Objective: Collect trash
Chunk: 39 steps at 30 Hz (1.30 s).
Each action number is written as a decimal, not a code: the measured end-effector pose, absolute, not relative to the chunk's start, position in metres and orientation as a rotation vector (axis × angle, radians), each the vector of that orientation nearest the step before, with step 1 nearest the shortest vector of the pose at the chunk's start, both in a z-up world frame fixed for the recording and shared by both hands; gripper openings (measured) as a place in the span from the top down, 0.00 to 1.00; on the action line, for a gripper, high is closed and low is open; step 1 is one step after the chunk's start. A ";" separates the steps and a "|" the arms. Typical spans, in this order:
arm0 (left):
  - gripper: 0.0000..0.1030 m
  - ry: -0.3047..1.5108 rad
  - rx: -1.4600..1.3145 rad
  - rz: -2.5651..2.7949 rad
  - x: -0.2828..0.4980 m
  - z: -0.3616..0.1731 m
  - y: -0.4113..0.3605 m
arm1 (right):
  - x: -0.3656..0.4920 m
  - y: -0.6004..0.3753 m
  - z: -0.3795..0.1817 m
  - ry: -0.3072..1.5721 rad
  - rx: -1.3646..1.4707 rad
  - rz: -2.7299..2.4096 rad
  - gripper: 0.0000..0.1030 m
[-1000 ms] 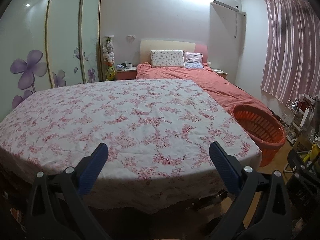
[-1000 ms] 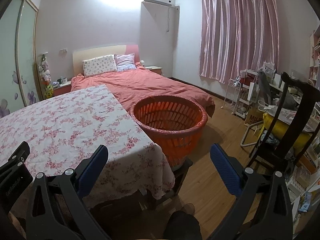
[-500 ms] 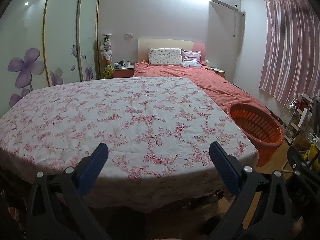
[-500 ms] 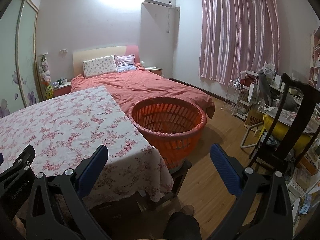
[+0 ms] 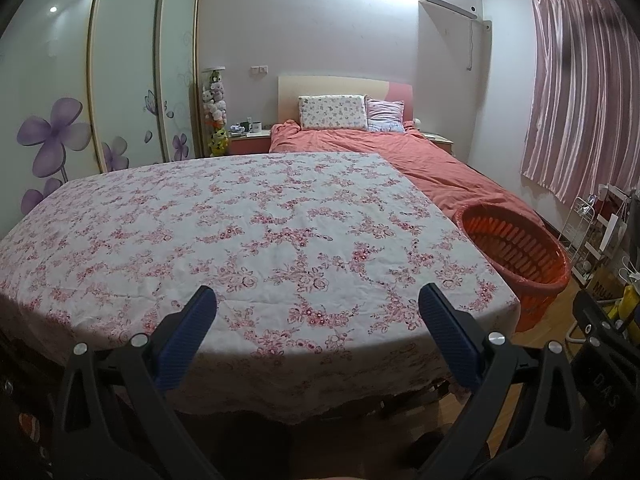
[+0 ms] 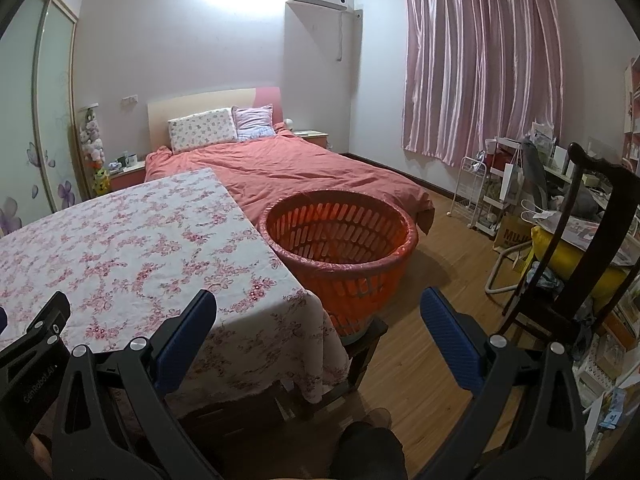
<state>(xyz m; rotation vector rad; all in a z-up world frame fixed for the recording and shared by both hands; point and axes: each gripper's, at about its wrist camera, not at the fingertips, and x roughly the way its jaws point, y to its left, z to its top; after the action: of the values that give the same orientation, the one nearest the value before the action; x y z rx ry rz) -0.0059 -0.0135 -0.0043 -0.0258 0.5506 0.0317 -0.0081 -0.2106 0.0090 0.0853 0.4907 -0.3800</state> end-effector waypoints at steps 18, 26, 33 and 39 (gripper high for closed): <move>0.04 0.554 -0.032 0.034 -0.007 -0.005 -0.012 | -0.009 -0.211 0.007 0.502 0.090 -0.381 0.02; 0.04 0.554 -0.032 0.033 -0.007 -0.005 -0.012 | -0.009 -0.213 0.007 0.503 0.092 -0.381 0.02; 0.04 0.554 -0.031 0.033 -0.008 -0.006 -0.012 | -0.010 -0.214 0.007 0.504 0.092 -0.381 0.02; 0.04 0.554 -0.032 0.034 -0.008 -0.005 -0.012 | -0.010 -0.214 0.007 0.503 0.092 -0.381 0.02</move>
<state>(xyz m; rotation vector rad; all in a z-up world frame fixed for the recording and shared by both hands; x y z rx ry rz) -0.0076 -0.0122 -0.0054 -0.0324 0.5542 0.0337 -0.0097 -0.2139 0.0072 0.0920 0.5026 -0.3806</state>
